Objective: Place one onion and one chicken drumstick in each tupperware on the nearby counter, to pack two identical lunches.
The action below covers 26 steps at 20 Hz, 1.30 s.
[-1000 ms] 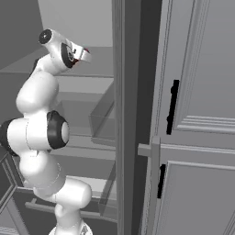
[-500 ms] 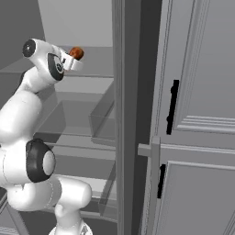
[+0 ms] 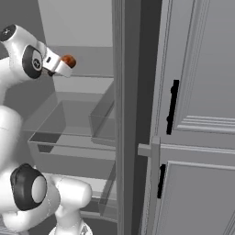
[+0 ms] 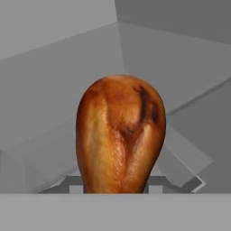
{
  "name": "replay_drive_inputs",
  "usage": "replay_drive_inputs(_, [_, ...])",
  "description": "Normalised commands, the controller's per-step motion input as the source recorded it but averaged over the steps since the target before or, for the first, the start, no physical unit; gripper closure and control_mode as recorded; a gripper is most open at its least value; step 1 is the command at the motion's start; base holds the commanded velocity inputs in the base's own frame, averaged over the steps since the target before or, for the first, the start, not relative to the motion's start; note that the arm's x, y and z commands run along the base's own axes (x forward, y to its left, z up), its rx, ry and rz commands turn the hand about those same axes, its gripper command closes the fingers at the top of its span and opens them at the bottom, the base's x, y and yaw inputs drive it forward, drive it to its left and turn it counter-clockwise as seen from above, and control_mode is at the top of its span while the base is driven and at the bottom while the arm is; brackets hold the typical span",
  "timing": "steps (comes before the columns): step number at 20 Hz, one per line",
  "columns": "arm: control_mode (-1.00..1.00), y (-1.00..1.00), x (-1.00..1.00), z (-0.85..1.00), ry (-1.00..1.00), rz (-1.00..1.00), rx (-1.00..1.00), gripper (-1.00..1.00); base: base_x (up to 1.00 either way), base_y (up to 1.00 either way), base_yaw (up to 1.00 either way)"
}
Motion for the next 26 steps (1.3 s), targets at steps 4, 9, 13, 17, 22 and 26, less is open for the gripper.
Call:
replay_drive_inputs(4, [-1.0, -0.33, -1.0, -0.6, -0.05, 0.01, -0.01, 1.0, 0.0, 0.0, 0.0])
replay_drive_inputs(9, [-1.0, -0.25, -1.0, -0.61, 0.0, 0.17, 0.01, 1.0, 0.0, 0.0, 0.0])
replay_drive_inputs(13, [-1.0, 0.01, -1.0, -0.74, 0.0, 0.36, 0.0, 1.0, 0.0, 0.0, 0.0])
replay_drive_inputs(17, [-1.0, 0.08, -1.0, -0.61, 0.0, 0.37, 0.0, 1.0, 0.0, 0.0, 0.0])
replay_drive_inputs(22, [1.0, 0.0, 0.0, 0.0, 0.0, 0.0, 0.0, 1.0, -1.0, 0.44, 0.25])
replay_drive_inputs(26, [1.0, 0.0, 0.0, 0.0, 0.0, 0.0, 0.0, 1.0, -1.0, 0.59, 0.15])
